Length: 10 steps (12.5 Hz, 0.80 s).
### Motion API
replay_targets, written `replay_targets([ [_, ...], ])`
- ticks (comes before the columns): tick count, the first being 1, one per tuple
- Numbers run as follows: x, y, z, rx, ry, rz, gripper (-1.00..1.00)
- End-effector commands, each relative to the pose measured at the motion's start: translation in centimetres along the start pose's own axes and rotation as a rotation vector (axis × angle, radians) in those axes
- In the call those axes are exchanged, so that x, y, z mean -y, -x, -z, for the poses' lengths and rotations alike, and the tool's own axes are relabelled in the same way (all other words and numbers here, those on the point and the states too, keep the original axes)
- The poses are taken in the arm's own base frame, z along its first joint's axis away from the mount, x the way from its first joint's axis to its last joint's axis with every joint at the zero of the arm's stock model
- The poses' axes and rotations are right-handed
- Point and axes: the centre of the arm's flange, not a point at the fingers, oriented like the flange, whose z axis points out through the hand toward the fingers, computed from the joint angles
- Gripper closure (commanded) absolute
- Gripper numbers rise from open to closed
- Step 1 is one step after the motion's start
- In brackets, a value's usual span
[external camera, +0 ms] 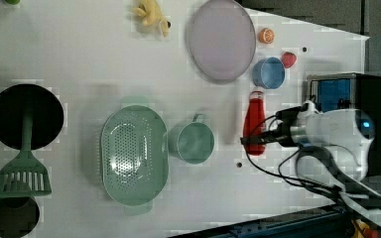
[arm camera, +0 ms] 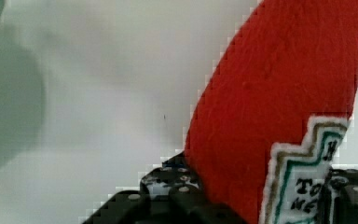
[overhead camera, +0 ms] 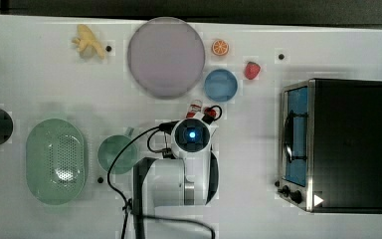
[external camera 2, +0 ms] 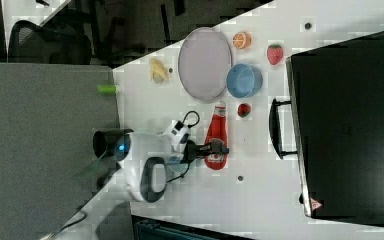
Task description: Pick Ketchup from the table and place it in strainer.
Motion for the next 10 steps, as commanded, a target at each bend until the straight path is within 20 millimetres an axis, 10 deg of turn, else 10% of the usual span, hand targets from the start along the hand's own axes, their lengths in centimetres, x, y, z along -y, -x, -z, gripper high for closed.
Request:
replay_targets([
  [1,0.6,-0.5,12.0,-0.107,0.045,0.037,-0.20],
  [5,4.4,1.6,19.5,-0.080,0.068,-0.057,-0.20],
  [10,14.3,1.2,20.2,-0.113,0.104,-0.116,-0.20],
])
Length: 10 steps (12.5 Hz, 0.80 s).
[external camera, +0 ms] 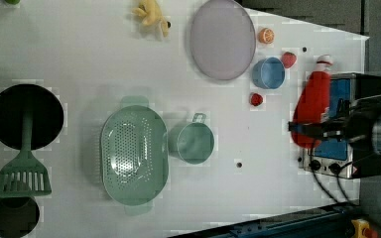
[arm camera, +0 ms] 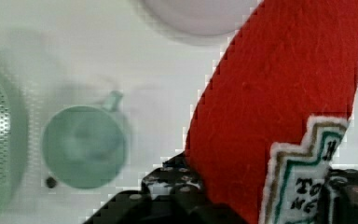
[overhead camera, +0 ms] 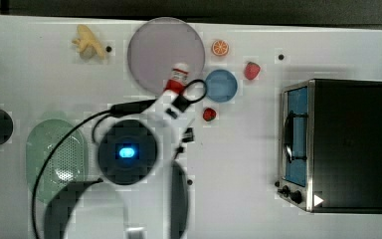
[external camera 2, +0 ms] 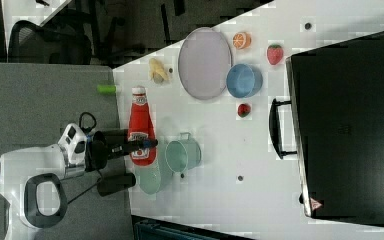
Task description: Pick Ketchup from the table and place it in strainer.
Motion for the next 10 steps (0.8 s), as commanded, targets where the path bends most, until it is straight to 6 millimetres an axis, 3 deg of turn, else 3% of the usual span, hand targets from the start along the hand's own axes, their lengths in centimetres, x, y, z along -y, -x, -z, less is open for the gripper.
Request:
replay_targets([
  [1,8.3,1.3,-3.5,0.089,0.022,-0.101,-0.20],
  [6,19.2,1.3,-5.2,0.078,-0.031,-0.123,-0.20],
  [10,26.0,1.9,-8.5,0.062,-0.136,-0.185,-0.20],
])
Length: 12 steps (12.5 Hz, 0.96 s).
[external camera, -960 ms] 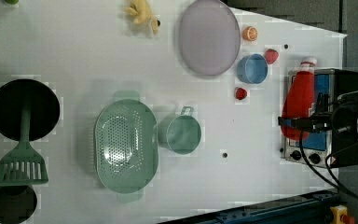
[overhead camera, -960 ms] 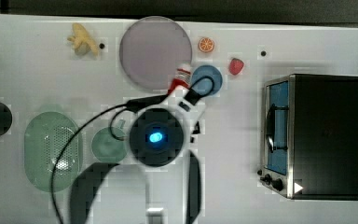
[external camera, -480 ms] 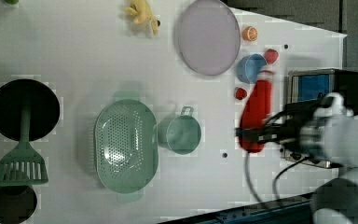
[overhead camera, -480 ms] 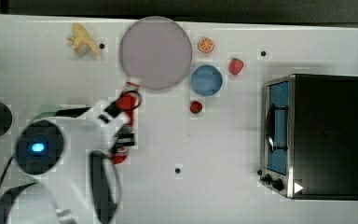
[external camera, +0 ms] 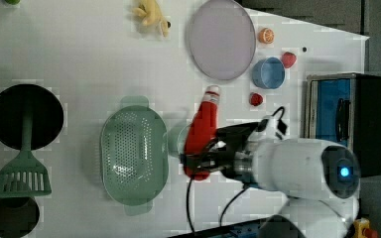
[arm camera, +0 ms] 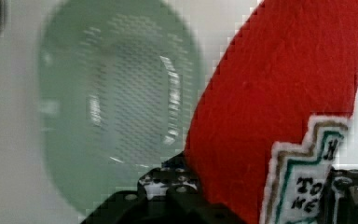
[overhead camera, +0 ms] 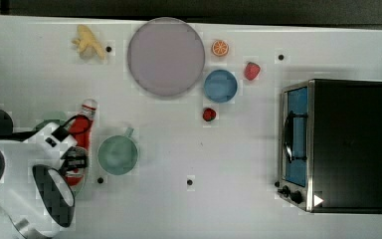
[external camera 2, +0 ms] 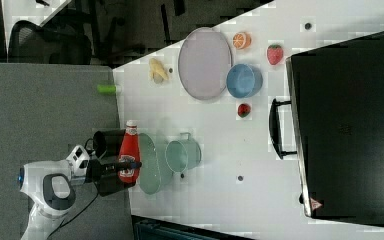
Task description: Pick Ketchup from the table and place it in strainer.
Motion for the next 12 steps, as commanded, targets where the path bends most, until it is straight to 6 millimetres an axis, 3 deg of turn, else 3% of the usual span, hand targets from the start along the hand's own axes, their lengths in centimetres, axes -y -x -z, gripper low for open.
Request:
replay_targets([
  [1,3.4,0.2,-0.3,-0.027,-0.073,-0.180,-0.20],
  [4,6.1,1.1,-3.8,0.015,-0.125,-0.212,-0.20],
  [8,7.3,0.8,-7.6,0.025,-0.187,-0.229,-0.26],
  [10,6.6,0.5,-9.3,0.036,-0.166,-0.213,-0.66],
  [12,6.5,0.2,-9.3,0.028,-0.167,-0.210,-1.00],
])
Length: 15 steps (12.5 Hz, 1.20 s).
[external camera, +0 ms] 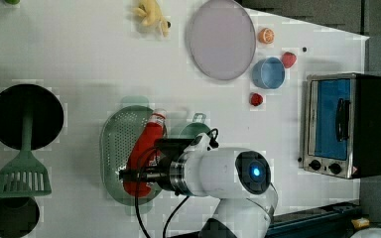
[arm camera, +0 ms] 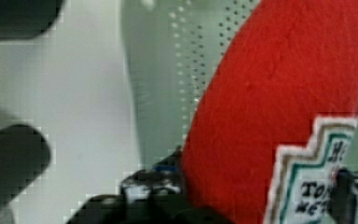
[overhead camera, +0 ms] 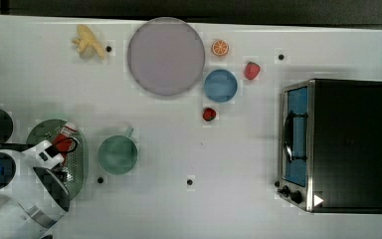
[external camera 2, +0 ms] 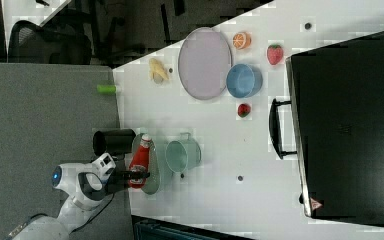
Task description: Pick Ketchup from the table and place it in strainer.
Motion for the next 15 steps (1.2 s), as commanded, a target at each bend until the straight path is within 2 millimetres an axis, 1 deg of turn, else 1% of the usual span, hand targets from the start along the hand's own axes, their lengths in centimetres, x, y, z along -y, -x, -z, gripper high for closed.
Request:
replay_targets([
  [1,0.4,-1.4,3.0,-0.079,-0.027,-0.056,-1.00],
  [3,0.3,-2.0,4.8,-0.117,-0.033,-0.065,-1.00],
  [4,-0.3,-2.5,6.1,-0.135,-0.027,-0.078,-1.00],
  [5,-1.1,-3.4,7.9,-0.165,-0.026,-0.107,-1.00],
  [7,-3.8,-5.3,12.1,-0.220,0.006,-0.167,-1.00],
  [8,-5.5,-6.1,14.4,-0.242,0.030,-0.206,-1.00],
  [10,-9.7,-7.7,19.3,-0.280,0.080,-0.305,-1.00],
  [13,-17.3,-9.4,26.6,-0.323,0.134,-0.483,-1.00],
  [15,-22.7,-9.9,31.5,-0.325,0.152,-0.610,-1.00],
])
